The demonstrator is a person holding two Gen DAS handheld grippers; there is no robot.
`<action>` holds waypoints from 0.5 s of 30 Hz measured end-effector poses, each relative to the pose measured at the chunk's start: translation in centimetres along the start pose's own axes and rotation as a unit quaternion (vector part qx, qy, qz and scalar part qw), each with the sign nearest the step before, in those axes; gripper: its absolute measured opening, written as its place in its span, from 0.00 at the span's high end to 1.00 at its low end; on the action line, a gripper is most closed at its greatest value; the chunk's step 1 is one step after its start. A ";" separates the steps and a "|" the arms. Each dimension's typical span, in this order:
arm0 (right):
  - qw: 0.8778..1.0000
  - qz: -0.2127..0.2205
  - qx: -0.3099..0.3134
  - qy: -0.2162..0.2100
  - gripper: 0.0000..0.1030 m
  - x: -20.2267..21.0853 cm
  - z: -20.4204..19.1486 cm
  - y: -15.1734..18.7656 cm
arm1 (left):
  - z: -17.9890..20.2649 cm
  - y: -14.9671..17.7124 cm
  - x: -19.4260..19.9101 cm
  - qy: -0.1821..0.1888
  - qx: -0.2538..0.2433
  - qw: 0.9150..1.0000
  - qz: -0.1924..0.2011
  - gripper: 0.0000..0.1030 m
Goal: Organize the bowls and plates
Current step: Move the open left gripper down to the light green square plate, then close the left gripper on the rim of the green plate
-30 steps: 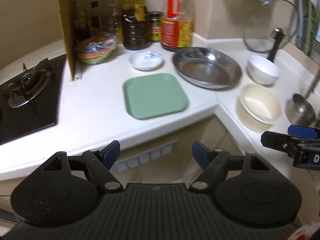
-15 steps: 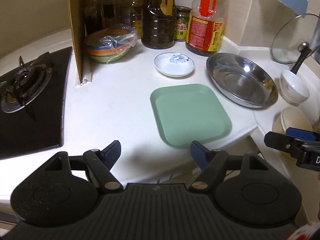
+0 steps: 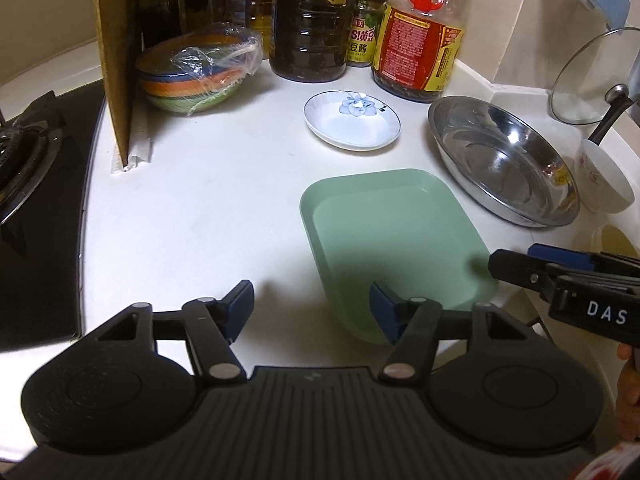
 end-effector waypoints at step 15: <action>1.000 -0.003 0.000 0.016 0.66 -3.5 1.1 -0.8 | 0.5 -0.7 -2.7 0.019 -0.006 1.000 -0.014 0.67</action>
Point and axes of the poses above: each gripper's, at about its wrist camera, not at the fingertips, and x roughly against the way its jaws point, z to its right, y to its underside, the point moved 9 cm from there along -x, roughly the way its jaws point, and after that the axes turned 14 degrees about -y, right-handed, at the moved point
